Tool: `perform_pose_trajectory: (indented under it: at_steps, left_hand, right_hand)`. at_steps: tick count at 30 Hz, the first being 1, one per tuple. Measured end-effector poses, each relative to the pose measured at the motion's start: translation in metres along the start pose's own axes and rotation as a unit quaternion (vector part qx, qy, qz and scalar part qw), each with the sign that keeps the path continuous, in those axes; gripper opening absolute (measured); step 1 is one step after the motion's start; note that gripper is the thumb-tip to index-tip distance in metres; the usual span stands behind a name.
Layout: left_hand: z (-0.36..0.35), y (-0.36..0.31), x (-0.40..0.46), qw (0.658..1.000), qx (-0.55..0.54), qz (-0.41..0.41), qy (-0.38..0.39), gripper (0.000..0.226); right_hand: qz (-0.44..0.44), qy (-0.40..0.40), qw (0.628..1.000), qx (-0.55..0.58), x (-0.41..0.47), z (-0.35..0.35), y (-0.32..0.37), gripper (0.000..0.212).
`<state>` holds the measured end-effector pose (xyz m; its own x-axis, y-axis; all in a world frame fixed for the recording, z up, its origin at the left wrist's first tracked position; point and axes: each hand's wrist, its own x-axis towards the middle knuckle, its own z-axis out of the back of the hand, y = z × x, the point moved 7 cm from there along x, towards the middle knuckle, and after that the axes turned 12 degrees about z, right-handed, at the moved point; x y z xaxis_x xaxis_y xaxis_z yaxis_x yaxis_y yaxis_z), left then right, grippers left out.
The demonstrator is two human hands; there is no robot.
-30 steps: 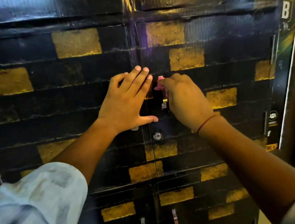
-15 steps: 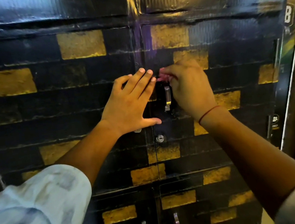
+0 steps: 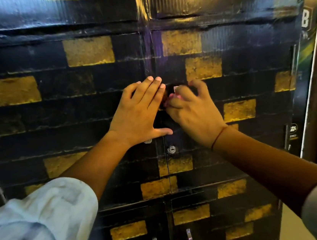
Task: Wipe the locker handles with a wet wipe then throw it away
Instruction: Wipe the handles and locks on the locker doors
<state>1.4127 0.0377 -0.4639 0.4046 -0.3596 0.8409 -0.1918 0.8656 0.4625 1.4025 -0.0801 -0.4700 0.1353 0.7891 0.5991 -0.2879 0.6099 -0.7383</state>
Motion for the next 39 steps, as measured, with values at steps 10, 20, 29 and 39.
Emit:
perform_pose_trajectory:
  at_steps: [10, 20, 29, 39]
  left_hand:
    - [-0.005, -0.008, -0.009, 0.999, 0.037, 0.019, 0.013, 0.119]
    - [-0.007, -0.014, -0.011, 0.998, 0.044, 0.034, 0.022, 0.119]
    - [-0.005, -0.01, -0.015, 0.999, 0.036, 0.001, 0.038, 0.126]
    - [-0.005, -0.012, -0.016, 0.998, 0.043, 0.002, 0.04, 0.128]
  right_hand:
    - [-0.199, -0.22, 0.901, 0.317, -0.021, 0.001, -0.041, 0.03]
    - [-0.368, -0.215, 0.751, 0.504, -0.053, -0.043, -0.019, 0.009]
    - [-0.434, -0.162, 0.666, 0.585, -0.062, -0.059, 0.004, 0.023]
    - [-0.376, -0.17, 0.801, 0.433, -0.047, -0.044, 0.003, 0.016]
